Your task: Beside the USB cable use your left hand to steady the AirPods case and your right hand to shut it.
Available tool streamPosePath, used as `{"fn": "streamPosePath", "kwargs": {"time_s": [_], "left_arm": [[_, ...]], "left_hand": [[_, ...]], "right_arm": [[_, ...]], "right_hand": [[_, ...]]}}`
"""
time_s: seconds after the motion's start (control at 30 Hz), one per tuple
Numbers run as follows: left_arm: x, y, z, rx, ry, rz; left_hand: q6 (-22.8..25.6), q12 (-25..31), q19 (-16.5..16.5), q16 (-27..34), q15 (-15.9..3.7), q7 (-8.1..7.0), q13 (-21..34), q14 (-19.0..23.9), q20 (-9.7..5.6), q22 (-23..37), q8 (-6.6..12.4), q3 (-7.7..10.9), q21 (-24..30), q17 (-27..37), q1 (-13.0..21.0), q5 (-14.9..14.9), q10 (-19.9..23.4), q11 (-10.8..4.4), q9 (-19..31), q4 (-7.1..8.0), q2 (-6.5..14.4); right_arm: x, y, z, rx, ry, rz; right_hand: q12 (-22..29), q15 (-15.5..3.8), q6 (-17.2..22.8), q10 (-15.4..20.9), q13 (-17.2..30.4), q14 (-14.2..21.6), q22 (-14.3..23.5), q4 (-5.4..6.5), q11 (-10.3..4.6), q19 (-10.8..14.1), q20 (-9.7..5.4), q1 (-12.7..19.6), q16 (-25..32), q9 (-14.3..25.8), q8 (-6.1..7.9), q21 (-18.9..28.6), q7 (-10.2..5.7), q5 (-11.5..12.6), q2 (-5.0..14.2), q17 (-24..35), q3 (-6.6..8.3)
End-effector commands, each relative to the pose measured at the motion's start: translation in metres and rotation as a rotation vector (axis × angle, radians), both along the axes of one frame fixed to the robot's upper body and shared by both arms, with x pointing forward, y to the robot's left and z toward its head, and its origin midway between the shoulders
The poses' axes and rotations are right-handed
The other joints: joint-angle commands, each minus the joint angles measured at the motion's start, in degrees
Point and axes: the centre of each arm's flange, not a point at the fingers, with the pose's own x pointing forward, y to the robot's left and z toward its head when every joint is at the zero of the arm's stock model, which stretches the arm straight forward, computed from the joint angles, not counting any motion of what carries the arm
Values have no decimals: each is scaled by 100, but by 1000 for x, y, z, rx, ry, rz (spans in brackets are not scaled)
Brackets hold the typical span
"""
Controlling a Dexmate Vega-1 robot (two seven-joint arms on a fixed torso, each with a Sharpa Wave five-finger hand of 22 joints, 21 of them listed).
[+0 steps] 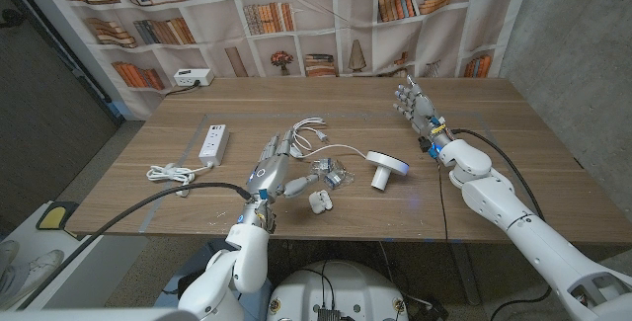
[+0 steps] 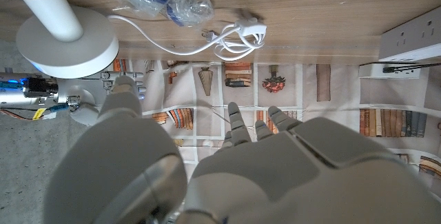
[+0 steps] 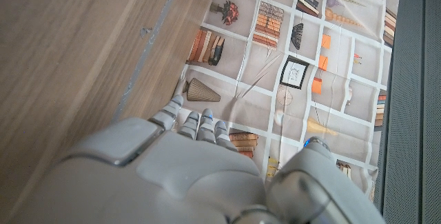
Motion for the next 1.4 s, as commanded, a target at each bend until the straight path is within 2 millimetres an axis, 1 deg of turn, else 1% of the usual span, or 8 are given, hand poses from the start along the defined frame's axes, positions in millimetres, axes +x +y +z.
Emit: {"fn": "streamPosePath", "kwargs": {"time_s": [0.03, 0.37, 0.5, 0.7, 1.0, 1.07, 1.13, 1.4], "left_arm": [[-1, -2, 0, 5, 42, 7], [-9, -10, 3, 82, 13, 56], [-14, -16, 4, 189, -46, 138], [-14, -13, 1, 133, -22, 105], [-17, -16, 4, 208, -8, 129], [-16, -17, 4, 214, 6, 136], [-17, -17, 5, 215, -1, 136], [-15, -22, 5, 274, 41, 152]], "left_hand": [[-2358, 104, -4, 80, -35, 31, 55, 71, 24, 14, 36, -114, 9, 19, -120, -8, 266, -80, 7, 62, -167], [-2282, 163, 24, 126, -59, 3, 122, 162, 29, 16, 43, -389, 28, 31, -442, 75, 418, -172, 4, 182, -399], [-2270, 160, 23, 127, -70, 1, 134, 165, 30, 16, 46, -392, 28, 30, -441, 84, 408, -191, 4, 186, -377], [-2262, 168, 25, 127, -80, 7, 154, 173, 34, 16, 46, -392, 30, 28, -431, 98, 425, -223, 4, 189, -339], [-2280, 141, 4, 109, -79, 15, 193, 134, 46, 16, 37, -377, 23, 24, -377, 122, 352, -211, 4, 178, -267], [-2273, 176, 20, 125, -5, 16, 209, 178, 52, 15, 42, -365, 29, 23, -333, 134, 441, -215, 5, 163, -240], [-2267, 220, 33, 136, -4, 18, 226, 213, 65, 14, 45, -356, 34, 21, -289, 144, 554, -169, 5, 147, -222], [-2194, 274, -24, 133, 36, 24, 266, 232, 116, 14, 65, -329, 12, 20, -188, 151, 709, -191, 5, 121, -163]], "right_arm": [[2, -4, 0, 5, 1, -1], [2, -7, 1, 7, -1, -1], [3, -9, 2, 6, 0, -1], [2, -11, 5, 6, -5, -6], [4, -9, 2, 15, 10, 2], [4, -8, 1, 6, 5, -3], [5, -7, 0, 15, 9, -1], [5, -7, 2, 5, 5, -3]], "right_hand": [[33, -11, -10, -17, 13, -53, 25, -28, 16, -26, 39, 70, 35, 17, 28, 24, 2, -11, -2, 11, 14], [35, -16, -6, -16, 13, -50, 25, -34, 17, -31, 43, 70, 37, 17, 29, 25, -2, -15, -1, 12, 11], [36, -14, -8, -14, 13, -52, 25, -37, 21, -34, 45, 71, 37, 17, 29, 25, -3, -16, 0, 13, 10], [37, -15, -10, -15, 13, -55, 25, -40, 17, -38, 45, 71, 37, 17, 28, 25, -4, -19, 3, 14, 9], [37, -18, -11, -17, 14, -53, 26, -44, 25, -44, 44, 72, 39, 18, 27, 26, -7, -21, 9, 14, 9], [38, -19, -12, -15, 14, -54, 26, -46, 21, -45, 45, 75, 39, 18, 27, 26, -8, -21, 14, 14, 11], [37, -18, -13, -18, 14, -54, 26, -48, 17, -45, 46, 77, 39, 18, 27, 26, -9, -21, 17, 14, 12], [37, -16, -5, -20, 14, -59, 26, -53, 16, -48, 38, 82, 38, 18, 30, 28, -10, -24, 29, 14, 16]]}}
